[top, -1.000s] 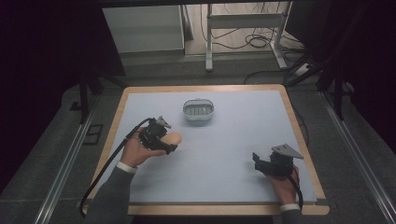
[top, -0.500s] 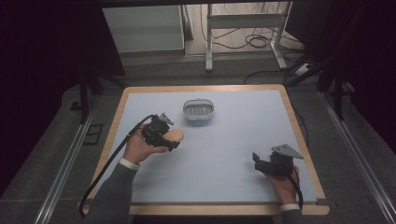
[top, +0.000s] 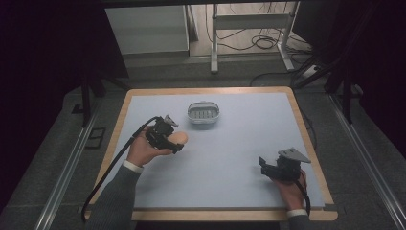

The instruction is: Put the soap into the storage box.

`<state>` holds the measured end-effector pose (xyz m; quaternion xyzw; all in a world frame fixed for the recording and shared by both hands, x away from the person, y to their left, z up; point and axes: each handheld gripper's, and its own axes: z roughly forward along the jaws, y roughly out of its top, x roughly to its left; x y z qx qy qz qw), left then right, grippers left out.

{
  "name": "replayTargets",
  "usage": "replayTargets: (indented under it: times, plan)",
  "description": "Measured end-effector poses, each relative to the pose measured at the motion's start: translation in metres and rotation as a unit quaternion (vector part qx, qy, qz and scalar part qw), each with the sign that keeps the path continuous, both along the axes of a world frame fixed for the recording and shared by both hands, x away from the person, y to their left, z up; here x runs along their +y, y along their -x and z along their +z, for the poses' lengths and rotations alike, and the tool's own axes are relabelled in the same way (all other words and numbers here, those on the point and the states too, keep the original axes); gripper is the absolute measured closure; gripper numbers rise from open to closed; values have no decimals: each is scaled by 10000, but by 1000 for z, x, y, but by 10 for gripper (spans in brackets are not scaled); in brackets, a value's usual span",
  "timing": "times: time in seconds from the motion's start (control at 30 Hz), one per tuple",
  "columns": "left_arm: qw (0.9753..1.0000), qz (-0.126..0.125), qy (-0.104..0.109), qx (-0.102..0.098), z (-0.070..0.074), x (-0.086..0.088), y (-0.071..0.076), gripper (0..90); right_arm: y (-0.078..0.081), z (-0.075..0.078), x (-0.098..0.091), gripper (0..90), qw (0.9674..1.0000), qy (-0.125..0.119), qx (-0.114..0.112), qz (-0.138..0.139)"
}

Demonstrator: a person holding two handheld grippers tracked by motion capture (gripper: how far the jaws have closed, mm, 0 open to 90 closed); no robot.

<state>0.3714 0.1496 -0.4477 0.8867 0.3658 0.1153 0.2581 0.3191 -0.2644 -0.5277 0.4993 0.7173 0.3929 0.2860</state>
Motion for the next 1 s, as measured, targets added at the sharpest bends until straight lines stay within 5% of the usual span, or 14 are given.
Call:
replayTargets:
  times: [1.0]
  plan:
    - [9999,-111,-79,-77,9,-14,-14,323,0,0,0,103,10000,4,18,3]
